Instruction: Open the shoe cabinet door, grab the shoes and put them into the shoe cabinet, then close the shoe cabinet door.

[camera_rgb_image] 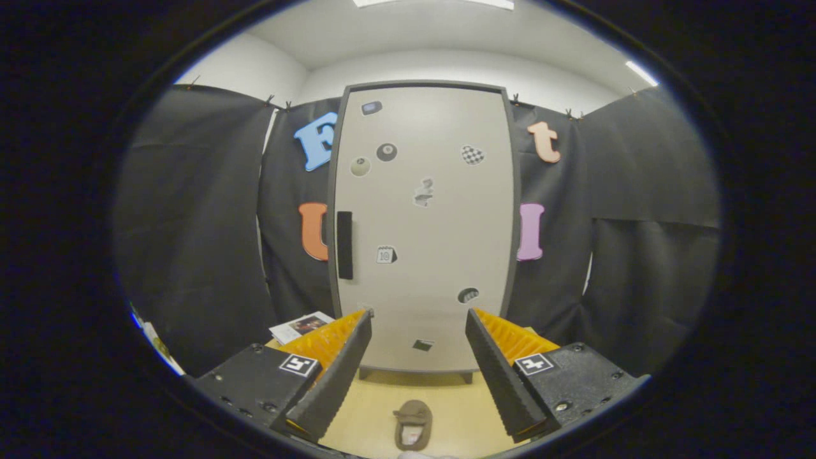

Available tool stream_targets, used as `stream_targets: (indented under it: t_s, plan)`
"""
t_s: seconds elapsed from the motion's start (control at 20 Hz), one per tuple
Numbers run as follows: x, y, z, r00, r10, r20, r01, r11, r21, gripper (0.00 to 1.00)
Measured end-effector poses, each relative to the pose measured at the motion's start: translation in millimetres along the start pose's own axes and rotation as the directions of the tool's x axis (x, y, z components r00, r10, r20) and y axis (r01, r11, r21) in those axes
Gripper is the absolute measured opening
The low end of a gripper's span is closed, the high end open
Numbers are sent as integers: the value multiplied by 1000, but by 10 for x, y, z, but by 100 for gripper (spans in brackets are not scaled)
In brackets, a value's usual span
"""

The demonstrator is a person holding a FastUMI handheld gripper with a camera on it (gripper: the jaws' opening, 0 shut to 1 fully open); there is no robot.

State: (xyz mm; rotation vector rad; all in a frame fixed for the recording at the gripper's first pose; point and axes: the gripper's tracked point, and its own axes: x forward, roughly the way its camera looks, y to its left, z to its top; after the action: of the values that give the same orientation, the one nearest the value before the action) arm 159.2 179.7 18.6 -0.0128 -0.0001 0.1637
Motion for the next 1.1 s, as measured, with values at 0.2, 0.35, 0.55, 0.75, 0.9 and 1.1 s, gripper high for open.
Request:
stream_targets:
  t_s: [0.2, 0.35, 0.55, 0.75, 0.9, 1.1]
  plan:
    - [723, 503, 207, 997, 68, 24, -67, 998, -19, 97]
    - [1223, 793, 331, 995, 92, 30, -91, 996, -25, 97]
    - [1725, 1094, 418, 991, 128, 24, -128, 991, -26, 98]
    - [1975, 1159, 464, 995, 98, 30, -97, 995, -30, 97]
    - [2110, 1119, 434, 999, 51, 19, -50, 998, -39, 92]
    - [2230, 1107, 367, 1000, 29, -4, -29, 999, -27, 73]
